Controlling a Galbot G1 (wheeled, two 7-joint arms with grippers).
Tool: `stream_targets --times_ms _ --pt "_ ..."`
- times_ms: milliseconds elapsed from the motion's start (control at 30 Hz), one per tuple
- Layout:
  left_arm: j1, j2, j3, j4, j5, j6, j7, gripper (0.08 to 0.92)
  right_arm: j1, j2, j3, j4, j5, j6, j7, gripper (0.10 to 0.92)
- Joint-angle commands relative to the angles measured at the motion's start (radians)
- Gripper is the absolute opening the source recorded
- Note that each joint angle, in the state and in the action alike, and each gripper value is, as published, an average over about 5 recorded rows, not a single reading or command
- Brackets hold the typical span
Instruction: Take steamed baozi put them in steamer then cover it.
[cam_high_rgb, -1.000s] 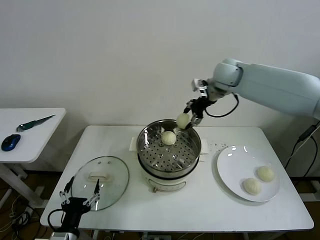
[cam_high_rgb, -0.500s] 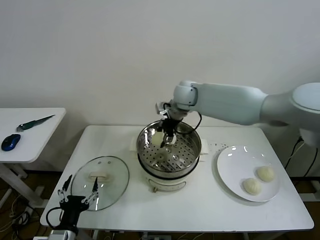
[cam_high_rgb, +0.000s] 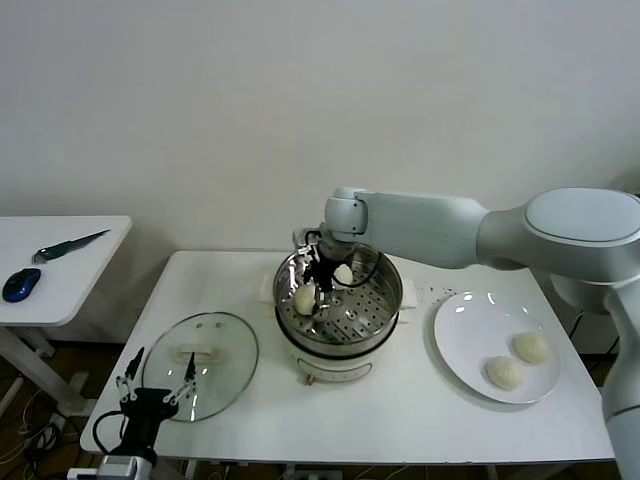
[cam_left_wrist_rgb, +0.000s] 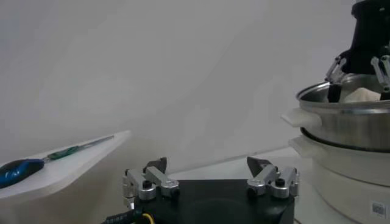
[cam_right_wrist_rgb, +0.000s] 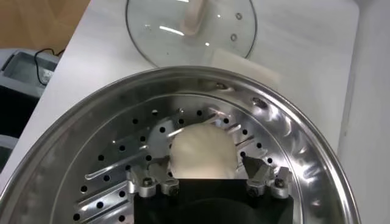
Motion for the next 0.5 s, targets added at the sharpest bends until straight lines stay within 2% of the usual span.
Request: stream_targets --times_ms 33,300,500 --pt "0.002 0.001 0.000 -0.001 0.003 0.000 -0.001 0.823 0.055 -0.060 0.009 0.054 -0.015 -0.001 -0.021 0.822" --pt "0.008 -0.002 0.006 -0.006 0.011 0.000 -0.001 0.823 0.282 -0.400 -0.073 0.276 -0.009 0.059 -0.126 0.823" --pt "0.010 -0.003 0.006 -0.008 0.015 0.002 -0.002 0.823 0.335 -0.672 -0.142 0.425 -0.123 0.106 -0.178 0.823"
